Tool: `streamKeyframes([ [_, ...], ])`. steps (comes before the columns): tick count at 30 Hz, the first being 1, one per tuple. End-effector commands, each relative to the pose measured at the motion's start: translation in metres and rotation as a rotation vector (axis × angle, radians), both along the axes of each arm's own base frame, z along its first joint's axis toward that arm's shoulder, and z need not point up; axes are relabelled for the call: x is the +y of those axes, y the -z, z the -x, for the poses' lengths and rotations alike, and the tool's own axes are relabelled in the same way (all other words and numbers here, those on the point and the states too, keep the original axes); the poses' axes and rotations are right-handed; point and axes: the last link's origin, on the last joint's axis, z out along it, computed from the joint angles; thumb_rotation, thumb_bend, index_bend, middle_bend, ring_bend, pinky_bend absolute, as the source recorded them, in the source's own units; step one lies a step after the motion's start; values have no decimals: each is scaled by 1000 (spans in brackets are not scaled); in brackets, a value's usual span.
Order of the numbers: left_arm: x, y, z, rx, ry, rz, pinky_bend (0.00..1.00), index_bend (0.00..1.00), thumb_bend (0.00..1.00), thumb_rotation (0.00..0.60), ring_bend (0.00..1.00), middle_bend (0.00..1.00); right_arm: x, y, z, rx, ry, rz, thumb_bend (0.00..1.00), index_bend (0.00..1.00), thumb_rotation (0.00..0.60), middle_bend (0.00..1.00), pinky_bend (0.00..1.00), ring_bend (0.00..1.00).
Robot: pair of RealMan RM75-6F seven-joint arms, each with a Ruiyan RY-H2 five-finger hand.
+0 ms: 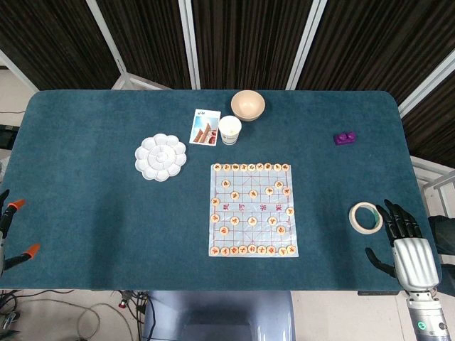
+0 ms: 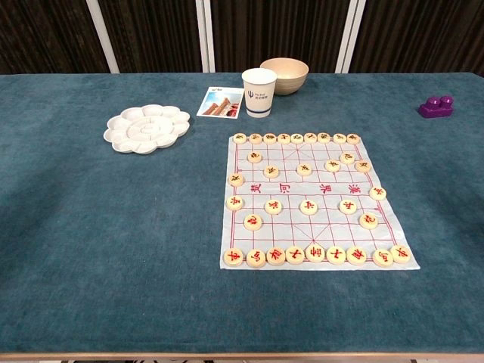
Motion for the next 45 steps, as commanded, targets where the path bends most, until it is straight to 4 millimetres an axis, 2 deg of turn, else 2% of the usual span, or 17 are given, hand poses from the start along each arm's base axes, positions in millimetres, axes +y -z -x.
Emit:
streamKeyframes([
  [1, 0, 0, 0, 0, -1, 0, 0, 180, 0, 600, 0, 0, 0, 0, 0, 1, 1, 0, 348, 37, 600, 0, 137, 25],
  [19, -1, -3, 0, -14, -3, -35, 0, 180, 0, 600, 0, 0, 1, 5, -1, -3, 43, -43, 337, 37, 600, 0, 137, 25],
  [26, 0, -2, 1, -17, -20, -30, 0, 180, 0, 600, 0, 0, 0, 8, -11, -61, 27, -84, 336, 37, 600, 0, 137, 25],
  [30, 2, 0, 1, -14, -23, -31, 0, 180, 0, 600, 0, 0, -17, 3, -23, -44, 23, -139, 337, 37, 600, 0, 137, 25],
  [37, 2, 4, 0, -10, -21, -22, 0, 180, 0, 600, 0, 0, -61, -14, -47, 67, 85, -275, 337, 100, 600, 0, 137, 25],
  [41, 1, 5, -1, -13, -25, -27, 0, 180, 0, 600, 0, 0, -80, -14, -61, 101, 127, -334, 336, 123, 600, 0, 137, 25],
  [45, 2, 6, -1, -10, -31, -36, 0, 180, 0, 600, 0, 0, -90, -6, -79, 163, 144, -356, 336, 132, 600, 0, 137, 25],
])
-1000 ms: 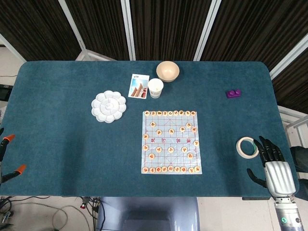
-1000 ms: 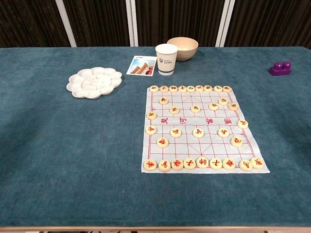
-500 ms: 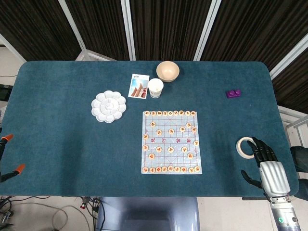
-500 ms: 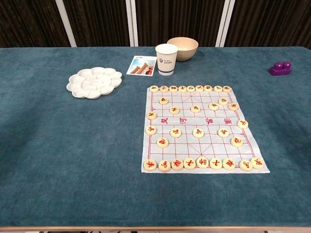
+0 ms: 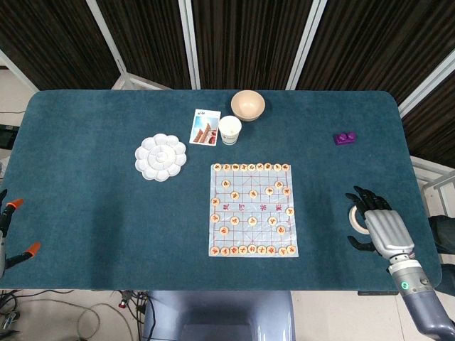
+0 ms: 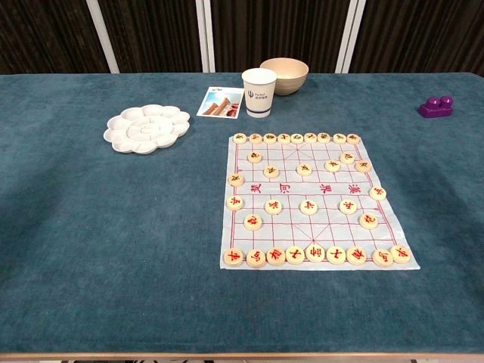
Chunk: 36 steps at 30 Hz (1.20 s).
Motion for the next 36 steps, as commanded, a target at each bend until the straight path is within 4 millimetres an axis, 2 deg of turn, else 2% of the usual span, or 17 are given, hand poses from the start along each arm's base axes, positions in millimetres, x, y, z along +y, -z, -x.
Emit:
streamKeyframes([
  [1, 1, 1, 0, 1, -4, 1, 0, 180, 0, 600, 0, 0, -18, 6, -34, 70, -20, -51, 337, 134, 600, 0, 137, 25],
  [9, 2, 4, 1, 6, -7, 11, 0, 180, 0, 600, 0, 0, -30, 40, -69, 32, 1, -81, 336, 217, 600, 0, 137, 25],
  [17, 2, 3, 1, 3, -10, 5, 0, 180, 0, 600, 0, 0, -40, 96, -90, 91, -9, -141, 336, 276, 600, 0, 137, 25],
  [25, 4, 5, 4, 3, -19, 13, 0, 180, 0, 600, 0, 0, -51, 135, -98, 129, 16, -145, 336, 350, 600, 0, 137, 25],
  [36, 5, 4, 5, -3, -27, 9, 0, 180, 0, 600, 0, 0, -60, 163, -103, 119, 41, -137, 336, 381, 600, 0, 137, 25],
])
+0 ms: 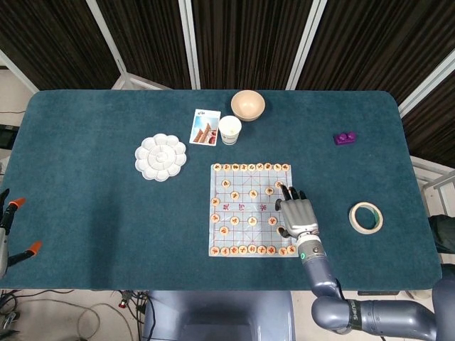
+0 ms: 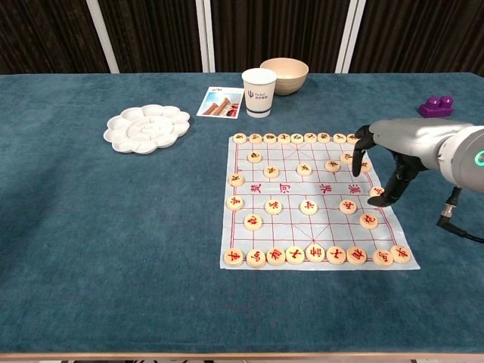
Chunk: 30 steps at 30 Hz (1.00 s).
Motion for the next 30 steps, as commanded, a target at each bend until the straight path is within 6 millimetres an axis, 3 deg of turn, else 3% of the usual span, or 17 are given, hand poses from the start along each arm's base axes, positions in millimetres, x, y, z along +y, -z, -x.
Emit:
streamKeyframes([
  [1, 0, -1, 1, -1, -5, -4, 0, 180, 0, 600, 0, 0, -2, 8, -2, 5, -4, 2, 336, 381, 600, 0, 137, 25],
  [14, 1, -2, 2, -5, -5, -8, 0, 180, 0, 600, 0, 0, -9, 27, -6, -27, 35, 6, 336, 441, 600, 0, 137, 25],
  [30, 1, -3, 2, -11, -11, -11, 0, 180, 0, 600, 0, 0, -9, 37, 0, -3, 27, -2, 336, 445, 600, 0, 137, 25],
])
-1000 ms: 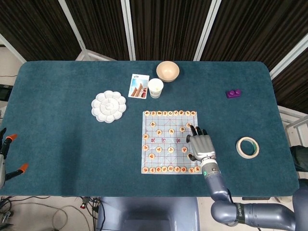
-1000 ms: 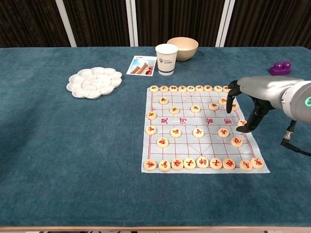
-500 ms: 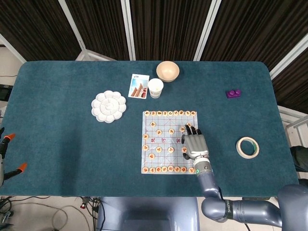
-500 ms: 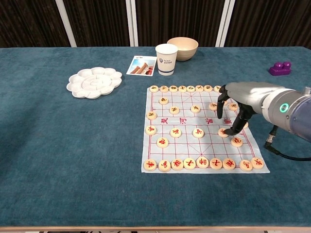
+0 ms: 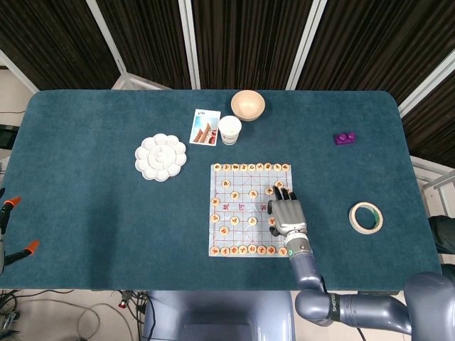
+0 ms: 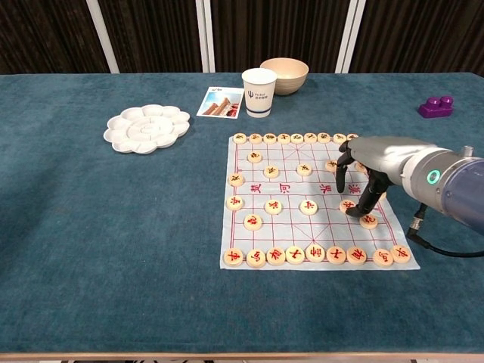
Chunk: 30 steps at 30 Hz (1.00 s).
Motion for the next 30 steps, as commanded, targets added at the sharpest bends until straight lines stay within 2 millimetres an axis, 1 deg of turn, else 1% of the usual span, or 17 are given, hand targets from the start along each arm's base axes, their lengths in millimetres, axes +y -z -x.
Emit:
streamKeyframes([
  [1, 0, 0, 0, 0, 0, 1, 0, 180, 0, 600, 0, 0, 0, 2, 1, 10, -6, 3, 336, 445, 600, 0, 137, 25],
  [18, 0, -2, 0, -3, -3, -6, 0, 180, 0, 600, 0, 0, -2, 7, 7, 20, 5, 6, 337, 446, 600, 0, 137, 25],
  [30, 0, -1, 0, 2, -4, -7, 0, 180, 0, 600, 0, 0, -5, 9, 6, 11, 9, 7, 337, 473, 600, 0, 137, 25],
])
